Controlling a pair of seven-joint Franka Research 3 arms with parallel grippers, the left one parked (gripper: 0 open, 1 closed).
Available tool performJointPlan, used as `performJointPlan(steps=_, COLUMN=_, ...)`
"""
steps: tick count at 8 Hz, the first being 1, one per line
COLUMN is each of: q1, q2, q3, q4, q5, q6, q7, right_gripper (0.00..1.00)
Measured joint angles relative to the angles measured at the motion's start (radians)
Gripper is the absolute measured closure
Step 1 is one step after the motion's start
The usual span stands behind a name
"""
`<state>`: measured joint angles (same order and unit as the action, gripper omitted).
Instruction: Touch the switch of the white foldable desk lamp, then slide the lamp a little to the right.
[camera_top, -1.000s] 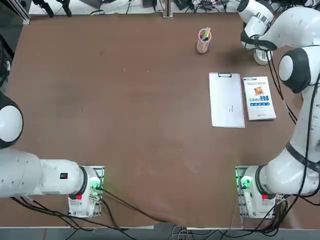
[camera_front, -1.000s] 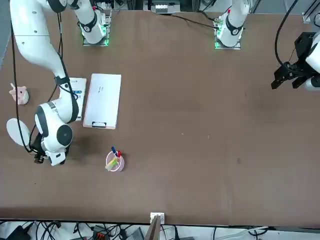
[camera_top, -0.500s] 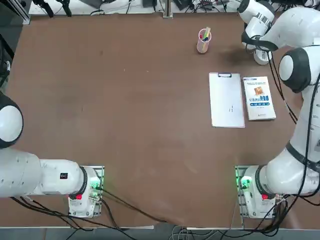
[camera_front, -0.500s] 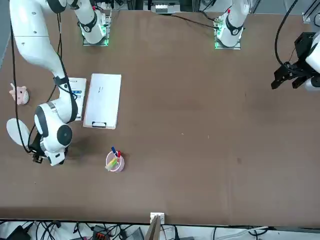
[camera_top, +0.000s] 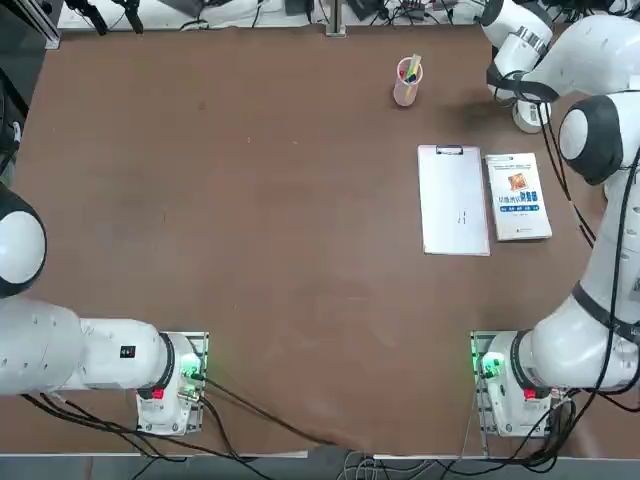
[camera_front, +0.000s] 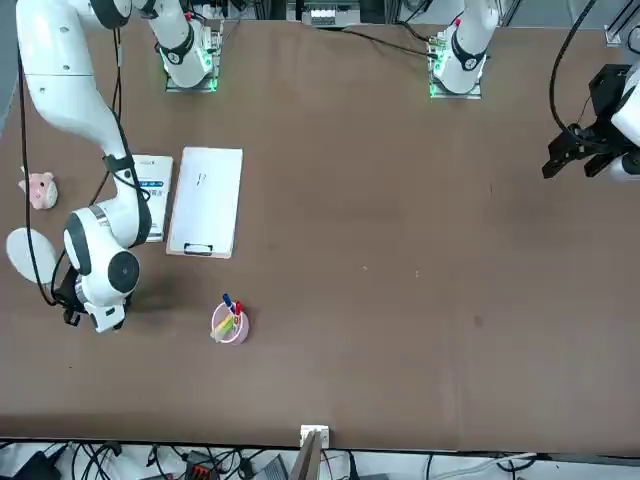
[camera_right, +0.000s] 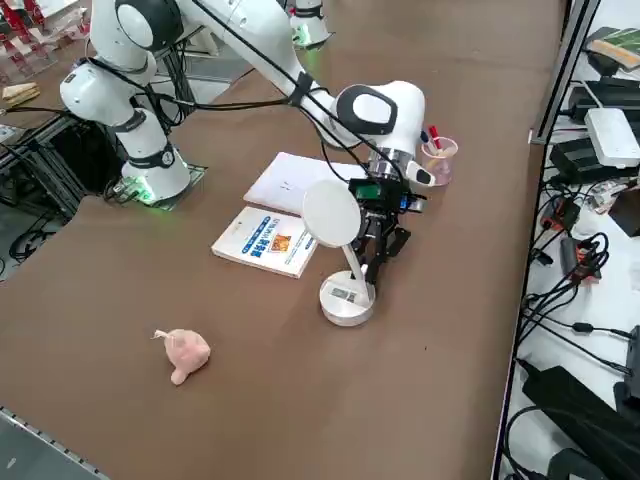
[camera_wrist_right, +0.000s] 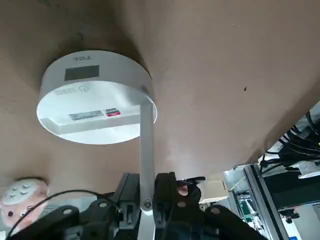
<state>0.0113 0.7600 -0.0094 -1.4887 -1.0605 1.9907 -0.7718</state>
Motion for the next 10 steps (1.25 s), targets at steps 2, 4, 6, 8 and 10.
performJointPlan(steps=2, q1=-0.001, q2=0.000, q3=0.000, q4=0.017, q5=0.025, q6=-0.007, q7=-0.008, right_gripper=0.83)
performJointPlan(steps=4, q1=-0.011, q2=-0.001, q3=-0.002, q4=0.058, q5=0.123, q6=-0.095, q7=-0.025, right_gripper=0.83)
performJointPlan(steps=6, q1=-0.044, q2=-0.003, q3=-0.004, q4=0.112, q5=0.203, q6=-0.231, q7=-0.058, right_gripper=0.83)
performJointPlan(steps=8, q1=-0.075, q2=-0.004, q3=-0.005, q4=0.139, q5=0.257, q6=-0.289, q7=-0.060, right_gripper=0.83)
performJointPlan(steps=10, q1=-0.108, q2=-0.003, q3=-0.005, q4=0.145, q5=0.314, q6=-0.324, q7=-0.042, right_gripper=0.83)
